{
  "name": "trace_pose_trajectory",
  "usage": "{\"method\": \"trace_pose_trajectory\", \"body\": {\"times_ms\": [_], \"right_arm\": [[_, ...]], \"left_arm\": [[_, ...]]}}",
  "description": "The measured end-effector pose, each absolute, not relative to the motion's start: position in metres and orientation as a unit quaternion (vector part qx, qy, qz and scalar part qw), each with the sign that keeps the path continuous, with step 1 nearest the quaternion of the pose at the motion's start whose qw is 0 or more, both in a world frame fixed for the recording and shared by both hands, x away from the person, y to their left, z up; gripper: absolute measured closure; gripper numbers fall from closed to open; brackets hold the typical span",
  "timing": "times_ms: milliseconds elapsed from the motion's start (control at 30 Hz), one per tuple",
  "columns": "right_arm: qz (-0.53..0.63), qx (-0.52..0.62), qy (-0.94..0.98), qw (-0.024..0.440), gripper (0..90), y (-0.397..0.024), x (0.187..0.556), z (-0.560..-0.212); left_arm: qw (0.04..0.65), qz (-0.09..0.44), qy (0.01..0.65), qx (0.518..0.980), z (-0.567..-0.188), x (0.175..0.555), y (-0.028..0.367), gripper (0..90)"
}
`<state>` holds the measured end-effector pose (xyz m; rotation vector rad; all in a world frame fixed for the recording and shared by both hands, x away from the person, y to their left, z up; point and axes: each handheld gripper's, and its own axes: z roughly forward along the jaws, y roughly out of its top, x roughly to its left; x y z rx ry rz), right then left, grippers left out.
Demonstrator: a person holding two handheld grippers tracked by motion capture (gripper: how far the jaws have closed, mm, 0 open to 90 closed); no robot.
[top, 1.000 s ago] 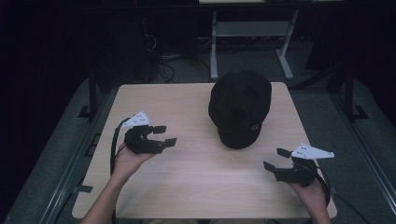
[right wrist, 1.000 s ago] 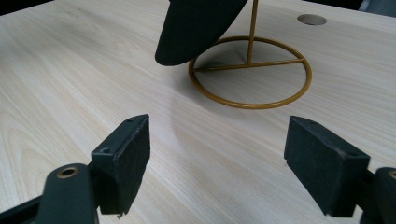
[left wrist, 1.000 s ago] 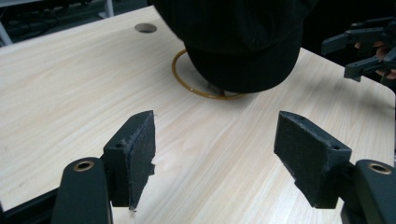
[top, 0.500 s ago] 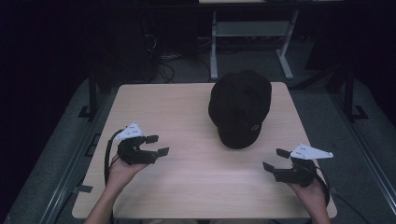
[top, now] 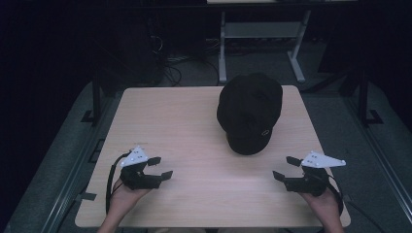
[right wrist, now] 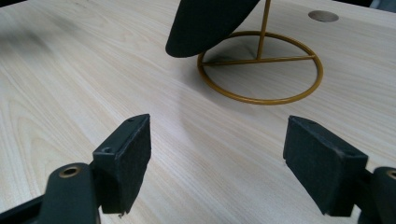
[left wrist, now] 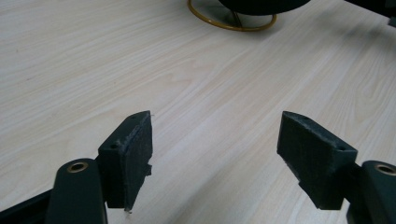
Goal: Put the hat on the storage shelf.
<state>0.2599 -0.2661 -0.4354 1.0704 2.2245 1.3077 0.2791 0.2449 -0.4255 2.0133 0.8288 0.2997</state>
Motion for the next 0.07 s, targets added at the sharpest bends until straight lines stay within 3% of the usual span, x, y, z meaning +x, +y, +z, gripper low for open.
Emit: {"method": "trace_pose_trajectory", "body": {"times_ms": [67], "right_arm": [[0.459, 0.374, 0.787, 0.174, 23.3, -0.2653, 0.2602, -0.4355]], "left_arm": [[0.456, 0.128, 0.335, 0.815, -0.4257, 0.2788, 0.2440, 24.4]]}}
